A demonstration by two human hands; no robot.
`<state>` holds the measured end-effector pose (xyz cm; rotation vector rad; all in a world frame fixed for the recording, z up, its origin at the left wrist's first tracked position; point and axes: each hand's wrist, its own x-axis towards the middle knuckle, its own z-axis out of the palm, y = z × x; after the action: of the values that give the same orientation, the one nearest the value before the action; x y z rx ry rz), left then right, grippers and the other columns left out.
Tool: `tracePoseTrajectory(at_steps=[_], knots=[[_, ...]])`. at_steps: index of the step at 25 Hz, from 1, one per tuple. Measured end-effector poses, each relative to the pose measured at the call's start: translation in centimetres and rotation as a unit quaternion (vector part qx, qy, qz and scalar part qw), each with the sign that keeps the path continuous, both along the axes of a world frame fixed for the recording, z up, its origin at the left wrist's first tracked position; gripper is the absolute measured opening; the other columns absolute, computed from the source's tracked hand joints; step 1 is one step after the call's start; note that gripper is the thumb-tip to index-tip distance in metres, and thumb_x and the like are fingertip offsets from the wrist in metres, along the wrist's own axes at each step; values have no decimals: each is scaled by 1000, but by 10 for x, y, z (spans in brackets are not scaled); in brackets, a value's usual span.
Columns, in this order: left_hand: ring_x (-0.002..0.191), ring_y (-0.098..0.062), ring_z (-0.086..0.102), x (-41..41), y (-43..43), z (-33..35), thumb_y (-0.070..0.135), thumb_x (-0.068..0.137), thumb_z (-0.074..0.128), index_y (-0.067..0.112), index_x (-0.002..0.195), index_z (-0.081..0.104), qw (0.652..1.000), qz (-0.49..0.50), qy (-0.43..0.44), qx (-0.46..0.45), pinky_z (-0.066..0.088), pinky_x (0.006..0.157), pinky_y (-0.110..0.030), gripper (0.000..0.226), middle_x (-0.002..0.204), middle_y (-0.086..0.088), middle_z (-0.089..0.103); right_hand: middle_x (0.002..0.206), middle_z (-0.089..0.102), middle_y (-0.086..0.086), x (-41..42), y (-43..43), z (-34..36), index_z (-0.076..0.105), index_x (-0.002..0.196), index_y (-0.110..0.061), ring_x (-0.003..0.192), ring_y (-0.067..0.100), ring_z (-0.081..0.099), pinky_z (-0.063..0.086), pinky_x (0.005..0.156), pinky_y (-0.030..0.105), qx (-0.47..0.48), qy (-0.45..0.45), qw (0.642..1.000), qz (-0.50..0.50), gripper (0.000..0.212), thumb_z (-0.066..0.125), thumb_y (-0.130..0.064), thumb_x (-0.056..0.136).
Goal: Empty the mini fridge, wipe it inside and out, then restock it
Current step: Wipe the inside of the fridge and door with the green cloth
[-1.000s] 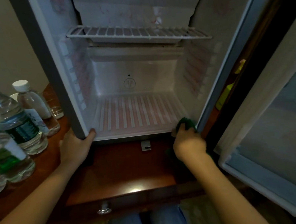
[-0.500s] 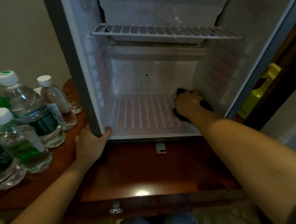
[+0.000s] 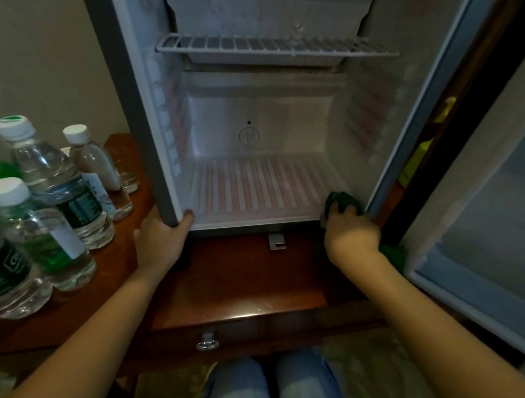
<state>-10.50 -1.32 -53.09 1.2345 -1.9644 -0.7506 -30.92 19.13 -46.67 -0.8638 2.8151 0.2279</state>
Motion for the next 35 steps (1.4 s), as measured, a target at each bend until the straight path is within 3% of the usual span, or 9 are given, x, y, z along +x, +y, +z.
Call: tracePoseTrajectory(at_steps=[4,7,9,12,20,24,28,32,35], knots=[[108,-37,58,-1,-3,-2,42,88,62,12,122,56,1000,3,-2,-5,43,95,-46,45,118,-13,64,145,37,11,4,22,15,24,151,-26,112,34,52,50,85,37,-263,-18,962,76,58,42,-14,97],[106,-36,59,-1,-7,-5,41,88,62,13,121,56,1000,8,4,-8,44,95,-47,44,115,-12,65,155,21,7,-16,-19,27,15,152,-29,130,38,35,42,101,46,-174,-19,984,47,63,42,-17,97],[106,-35,59,-2,-6,-5,40,87,63,14,121,57,1000,14,14,-8,44,95,-47,43,115,-10,65,152,23,10,-15,-39,16,19,151,-23,131,41,28,42,97,48,-83,1,996,42,64,48,-19,94],[105,-33,60,-5,-6,-6,40,85,65,16,120,58,999,27,31,-11,46,94,-46,43,115,-8,66,144,33,15,-2,-56,2,29,147,-17,125,40,34,43,90,42,-83,58,992,71,58,51,-20,93],[92,-21,62,-2,-6,-6,37,82,69,18,114,58,999,14,35,1,51,84,-40,38,97,6,61,149,35,1,67,-119,-2,37,143,-36,124,36,35,41,93,40,-163,-7,892,423,51,50,-25,95],[97,-16,61,-3,-7,-7,41,82,68,22,117,56,999,16,46,7,51,88,-40,42,101,12,59,141,45,2,14,-167,2,49,137,-27,121,28,42,37,93,29,-182,-29,928,324,39,44,-30,99],[99,-12,63,-2,-11,-16,52,78,65,28,116,54,998,8,61,27,55,84,-37,46,106,11,64,131,50,9,0,-216,1,50,130,-16,115,29,48,45,90,37,-144,32,962,230,34,45,-26,98],[97,-11,60,-5,-10,-13,42,80,69,24,115,54,998,13,61,30,52,80,-24,42,104,10,62,135,50,5,14,-190,0,54,131,-20,119,28,44,44,93,34,-199,-18,942,271,34,46,-23,97],[94,-15,62,-6,-10,-12,36,79,72,19,113,57,997,32,62,24,53,79,-28,41,99,7,62,142,42,0,50,-131,-4,51,134,-29,124,32,37,43,95,36,-195,-41,911,361,39,49,-21,96]])
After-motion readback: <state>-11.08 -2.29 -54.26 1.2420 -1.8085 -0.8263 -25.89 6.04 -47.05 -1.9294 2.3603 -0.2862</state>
